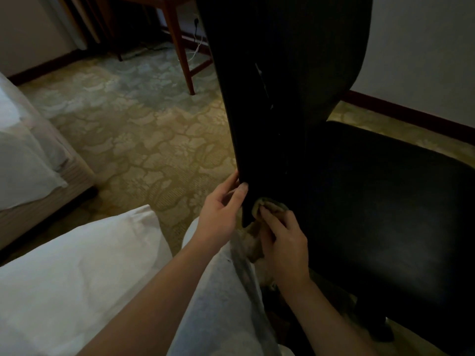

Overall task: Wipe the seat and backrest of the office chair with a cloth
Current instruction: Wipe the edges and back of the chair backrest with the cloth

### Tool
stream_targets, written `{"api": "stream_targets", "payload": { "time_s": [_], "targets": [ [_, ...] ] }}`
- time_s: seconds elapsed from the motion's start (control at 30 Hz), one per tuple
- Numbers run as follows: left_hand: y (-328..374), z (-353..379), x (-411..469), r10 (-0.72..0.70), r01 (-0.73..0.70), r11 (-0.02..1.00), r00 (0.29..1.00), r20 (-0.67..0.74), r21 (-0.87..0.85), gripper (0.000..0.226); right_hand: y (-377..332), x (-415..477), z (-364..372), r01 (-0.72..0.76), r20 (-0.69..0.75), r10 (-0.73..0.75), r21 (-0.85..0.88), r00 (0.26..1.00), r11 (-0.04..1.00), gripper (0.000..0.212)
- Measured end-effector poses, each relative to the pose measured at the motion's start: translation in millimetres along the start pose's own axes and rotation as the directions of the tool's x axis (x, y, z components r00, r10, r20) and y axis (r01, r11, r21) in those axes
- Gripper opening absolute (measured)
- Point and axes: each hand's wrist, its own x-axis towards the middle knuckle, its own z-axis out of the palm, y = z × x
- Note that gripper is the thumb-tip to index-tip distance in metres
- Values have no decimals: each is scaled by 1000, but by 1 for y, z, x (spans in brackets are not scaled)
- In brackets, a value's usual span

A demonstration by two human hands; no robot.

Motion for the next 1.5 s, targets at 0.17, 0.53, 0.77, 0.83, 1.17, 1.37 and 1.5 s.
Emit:
{"api": "stream_targets", "payload": {
  "time_s": [0.17, 0.53, 0.77, 0.83, 1.17, 1.37, 1.5],
  "targets": [
    [-1, 1, -1, -24, 24, 999, 1000, -18, 31, 53, 0, 14, 22, -67, -31, 68, 23, 997, 997, 27],
    [7, 7, -8, -18, 20, 999, 999, -50, 31, 43, 35, 11, -14, -178, 118, 173, 35, 978, 983, 32],
    [39, 19, -20, 134, -129, 990, 986, -102, 57, 40, 13, 26, -83, -143, -108, 171, 226, 979, 964, 33],
    [59, 23, -21, 192, -188, 981, 977, -91, 57, 43, -1, 34, -101, -126, -104, 163, 296, 981, 947, 34],
    [156, 24, -38, 454, -440, 889, 883, -121, 123, 42, -78, 104, -169, 92, -226, -7, 369, 974, 925, 35],
    [204, 17, -42, 535, -526, 845, 824, -187, 100, 44, -128, 164, -185, 295, -297, -227, 208, 927, 932, 33],
    [227, 13, -37, 572, -555, 820, 800, -180, 138, 45, -150, 173, -168, 322, -269, -263, 202, 926, 925, 35]
  ]
}}
